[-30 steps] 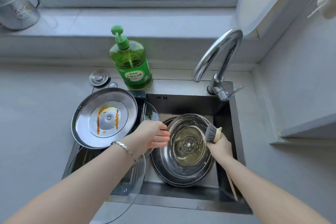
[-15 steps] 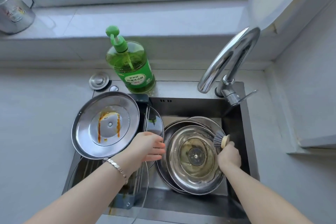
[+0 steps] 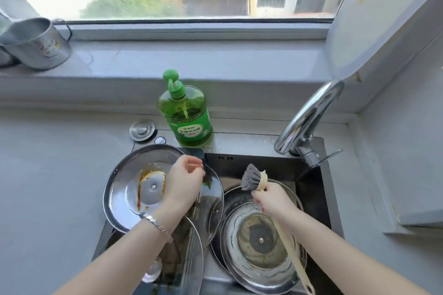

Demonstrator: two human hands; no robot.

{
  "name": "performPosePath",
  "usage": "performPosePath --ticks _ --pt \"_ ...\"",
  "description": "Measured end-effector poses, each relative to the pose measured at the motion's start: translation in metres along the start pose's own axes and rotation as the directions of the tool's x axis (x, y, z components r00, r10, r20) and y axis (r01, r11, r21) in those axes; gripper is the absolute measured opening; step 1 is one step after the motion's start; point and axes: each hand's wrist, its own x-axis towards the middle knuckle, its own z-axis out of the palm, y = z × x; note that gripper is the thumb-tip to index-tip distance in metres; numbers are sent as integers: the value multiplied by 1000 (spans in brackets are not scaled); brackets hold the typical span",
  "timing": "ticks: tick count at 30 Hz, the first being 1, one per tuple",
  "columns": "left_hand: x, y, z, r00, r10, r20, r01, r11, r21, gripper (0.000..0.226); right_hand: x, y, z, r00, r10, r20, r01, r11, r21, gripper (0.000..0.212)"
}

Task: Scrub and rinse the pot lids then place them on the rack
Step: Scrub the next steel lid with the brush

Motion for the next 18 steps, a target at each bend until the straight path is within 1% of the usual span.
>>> performPosePath --ticks 1,2,4,5,6,7,8,10,12,14,16,18 --pt "6 10 -10 987 146 -70 -140 987 84 15 -5 -18 4 998 -27 51 23 998 66 25" --pt "14 22 -20 949 293 -114 -273 948 163 18 -11 -37 8 994 -53 96 40 991 127 22" --pt "34 48 -38 824 555 -118 -507 813 285 28 -20 -74 17 979 -103 178 51 961 274 16" --pt "46 62 -45 765 638 -91 -580 742 336 31 -22 -90 21 969 -118 216 36 936 350 14" --pt "58 74 -50 730 681 -58 -617 693 373 32 -23 -105 25 958 -120 259 1 909 416 13" --pt "69 87 -55 721 693 -20 -630 667 398 33 -25 -119 29 944 -107 312 -53 885 463 15" --pt "82 98 -58 735 678 15 -623 666 409 34 -25 -132 32 927 -88 365 -114 861 496 20" --pt "106 116 -65 791 605 88 -577 691 435 35 -19 -151 40 904 -58 423 -183 843 506 35" --pt "124 127 -70 843 499 201 -524 680 512 38 -11 -164 49 906 -36 422 -187 860 475 48" --pt "136 131 -72 868 398 297 -496 653 572 39 -2 -173 58 918 -18 397 -193 854 484 53" --pt "144 130 -73 868 358 345 -497 647 579 35 5 -181 63 932 -3 362 -196 836 512 51" --pt "148 127 -70 855 349 383 -517 634 575 33 13 -189 65 940 -4 341 -186 832 523 49"
